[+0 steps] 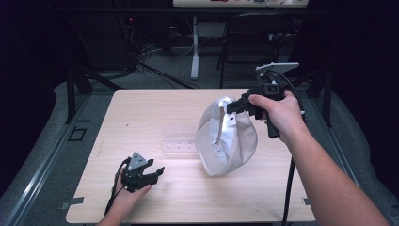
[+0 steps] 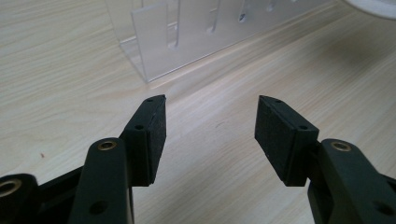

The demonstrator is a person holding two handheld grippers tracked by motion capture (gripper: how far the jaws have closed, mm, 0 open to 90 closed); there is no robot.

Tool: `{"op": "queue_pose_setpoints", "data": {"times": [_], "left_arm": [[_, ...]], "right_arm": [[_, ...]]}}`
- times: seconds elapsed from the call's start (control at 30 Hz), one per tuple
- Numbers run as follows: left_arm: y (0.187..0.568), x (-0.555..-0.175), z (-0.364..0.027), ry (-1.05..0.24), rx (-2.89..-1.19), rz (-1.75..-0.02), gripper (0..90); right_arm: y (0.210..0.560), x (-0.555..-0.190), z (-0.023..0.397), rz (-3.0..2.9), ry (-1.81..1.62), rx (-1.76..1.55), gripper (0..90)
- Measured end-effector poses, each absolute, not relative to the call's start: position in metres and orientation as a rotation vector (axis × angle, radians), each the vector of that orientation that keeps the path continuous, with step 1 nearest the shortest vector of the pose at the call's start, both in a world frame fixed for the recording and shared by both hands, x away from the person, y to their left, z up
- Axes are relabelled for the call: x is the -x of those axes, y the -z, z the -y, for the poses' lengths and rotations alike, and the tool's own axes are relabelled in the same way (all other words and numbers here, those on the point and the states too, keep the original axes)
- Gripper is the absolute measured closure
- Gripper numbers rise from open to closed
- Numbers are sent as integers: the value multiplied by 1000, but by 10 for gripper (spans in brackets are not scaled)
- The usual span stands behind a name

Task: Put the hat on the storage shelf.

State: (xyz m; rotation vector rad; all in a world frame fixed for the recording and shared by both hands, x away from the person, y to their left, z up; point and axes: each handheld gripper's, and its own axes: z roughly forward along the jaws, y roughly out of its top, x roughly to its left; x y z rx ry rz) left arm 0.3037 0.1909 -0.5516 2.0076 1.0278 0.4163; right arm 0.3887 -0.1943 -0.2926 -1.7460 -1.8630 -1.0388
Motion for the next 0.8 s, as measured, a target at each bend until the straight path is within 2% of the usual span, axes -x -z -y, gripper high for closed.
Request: {"op": "queue_pose_setpoints", "data": {"times": [0.27, 0.4, 0.8], "left_arm": [[537, -302, -177, -419, -1984, -982, 438], [525, -307, -166, -385, -1974, -952, 472], [502, -321, -114, -448, -1996, -855, 473]], "right_arm": [[290, -399, 197, 1824, 1102, 1760, 824], [290, -403, 199, 1819, 1106, 1777, 824], [288, -417, 209, 1743, 1181, 1858, 824]]}}
